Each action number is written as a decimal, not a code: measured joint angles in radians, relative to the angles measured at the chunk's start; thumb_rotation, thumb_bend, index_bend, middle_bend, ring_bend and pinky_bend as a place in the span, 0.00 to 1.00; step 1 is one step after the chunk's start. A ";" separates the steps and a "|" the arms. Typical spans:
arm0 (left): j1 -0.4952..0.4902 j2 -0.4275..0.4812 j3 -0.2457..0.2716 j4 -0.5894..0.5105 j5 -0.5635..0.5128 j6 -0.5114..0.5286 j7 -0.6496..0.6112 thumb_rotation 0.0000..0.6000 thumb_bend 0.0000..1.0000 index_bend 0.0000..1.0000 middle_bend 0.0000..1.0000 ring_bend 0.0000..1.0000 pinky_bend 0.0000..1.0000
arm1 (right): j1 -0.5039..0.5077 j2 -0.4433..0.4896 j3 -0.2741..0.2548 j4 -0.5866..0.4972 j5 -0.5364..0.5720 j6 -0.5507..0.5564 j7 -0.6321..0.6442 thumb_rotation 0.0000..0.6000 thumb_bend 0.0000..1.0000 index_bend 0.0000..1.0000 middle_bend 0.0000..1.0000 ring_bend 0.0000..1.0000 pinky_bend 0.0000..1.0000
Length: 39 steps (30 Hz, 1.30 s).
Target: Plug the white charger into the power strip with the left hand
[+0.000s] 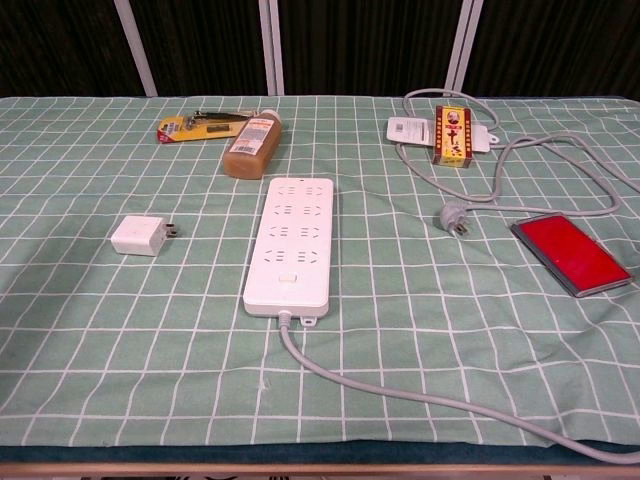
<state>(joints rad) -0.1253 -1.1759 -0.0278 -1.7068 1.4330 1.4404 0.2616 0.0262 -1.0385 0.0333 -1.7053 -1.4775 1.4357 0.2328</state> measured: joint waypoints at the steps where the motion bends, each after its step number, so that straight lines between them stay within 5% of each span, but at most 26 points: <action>1: 0.000 0.000 0.000 0.000 0.000 0.000 0.000 1.00 0.01 0.00 0.00 0.00 0.00 | 0.000 0.000 0.000 0.000 0.000 0.000 0.000 1.00 0.34 0.00 0.00 0.00 0.00; 8: -0.001 0.000 0.001 -0.006 -0.004 -0.008 0.009 1.00 0.01 0.00 0.00 0.00 0.01 | -0.001 0.001 0.000 -0.005 0.001 0.000 0.002 1.00 0.34 0.00 0.00 0.00 0.00; 13: -0.009 -0.001 -0.003 -0.019 -0.013 -0.019 0.048 1.00 0.15 0.00 0.04 0.04 0.20 | 0.001 0.003 0.002 -0.012 0.009 -0.006 0.008 1.00 0.34 0.00 0.00 0.00 0.00; 20: -0.061 -0.021 -0.018 -0.041 -0.043 -0.087 0.176 1.00 0.27 0.00 0.40 0.39 0.57 | 0.001 0.005 0.003 -0.013 0.011 -0.008 0.015 1.00 0.34 0.00 0.00 0.00 0.00; 27: -0.147 -0.092 -0.049 -0.056 -0.122 -0.201 0.312 1.00 0.35 0.00 0.79 0.73 0.79 | 0.002 0.010 0.007 -0.017 0.025 -0.015 0.028 1.00 0.34 0.00 0.00 0.00 0.00; 39: -0.301 -0.212 -0.108 -0.107 -0.453 -0.333 0.559 1.00 0.48 0.07 0.92 0.85 0.89 | 0.004 0.020 0.013 -0.027 0.047 -0.029 0.053 1.00 0.34 0.00 0.00 0.00 0.00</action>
<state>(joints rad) -0.4266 -1.3879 -0.1361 -1.8134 0.9805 1.1076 0.8210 0.0298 -1.0187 0.0468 -1.7320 -1.4307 1.4062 0.2859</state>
